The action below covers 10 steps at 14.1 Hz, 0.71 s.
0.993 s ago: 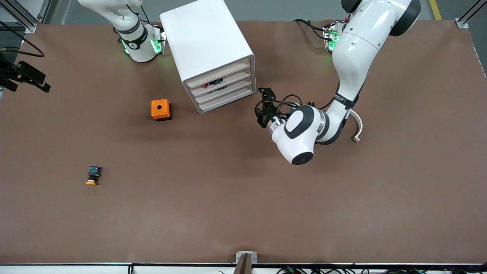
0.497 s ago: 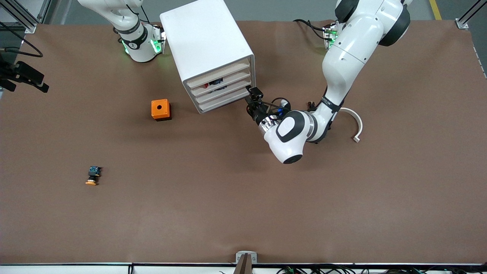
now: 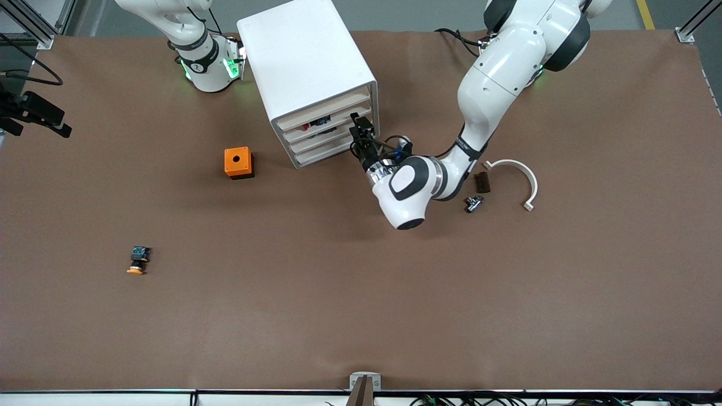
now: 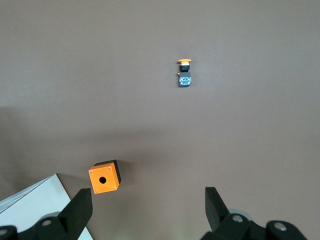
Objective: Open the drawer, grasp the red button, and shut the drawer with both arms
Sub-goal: 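Grip the drawer front and pull the drawer open with the left gripper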
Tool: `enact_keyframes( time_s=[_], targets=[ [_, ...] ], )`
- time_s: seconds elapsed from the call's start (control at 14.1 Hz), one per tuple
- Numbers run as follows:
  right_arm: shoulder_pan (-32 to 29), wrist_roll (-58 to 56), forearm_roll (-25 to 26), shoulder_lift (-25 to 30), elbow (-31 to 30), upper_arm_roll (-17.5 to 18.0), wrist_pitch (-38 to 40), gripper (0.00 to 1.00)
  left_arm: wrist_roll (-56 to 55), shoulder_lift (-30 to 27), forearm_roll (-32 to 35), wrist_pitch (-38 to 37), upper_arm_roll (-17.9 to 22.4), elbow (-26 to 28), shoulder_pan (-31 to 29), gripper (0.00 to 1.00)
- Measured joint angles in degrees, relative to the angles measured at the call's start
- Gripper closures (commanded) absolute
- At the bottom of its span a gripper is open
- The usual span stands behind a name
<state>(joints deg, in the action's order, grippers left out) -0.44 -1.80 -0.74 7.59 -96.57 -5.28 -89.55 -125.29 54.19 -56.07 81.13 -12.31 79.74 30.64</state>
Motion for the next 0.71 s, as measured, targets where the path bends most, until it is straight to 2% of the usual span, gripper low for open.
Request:
enact_keyframes(
  time_s=[0.07, 0.21, 0.71],
  targets=[
    [0.00, 0.00, 0.00, -0.07, 0.00, 0.00, 0.00, 0.00, -0.94, 0.03, 0.00, 0.00, 0.00, 0.37, 0.83, 0.69],
    [0.00, 0.00, 0.00, -0.41, -0.01, 0.00, 0.00, 0.00, -1.35, 0.04, -0.07, -0.05, -0.03, 1.07, 1.85, 0.80],
    [0.00, 0.01, 0.00, -0.70, -0.01, -0.01, 0.00, 0.00, -4.88, 0.04, -1.36, -0.57, -0.04, 1.30, 0.85, 0.90]
  ],
)
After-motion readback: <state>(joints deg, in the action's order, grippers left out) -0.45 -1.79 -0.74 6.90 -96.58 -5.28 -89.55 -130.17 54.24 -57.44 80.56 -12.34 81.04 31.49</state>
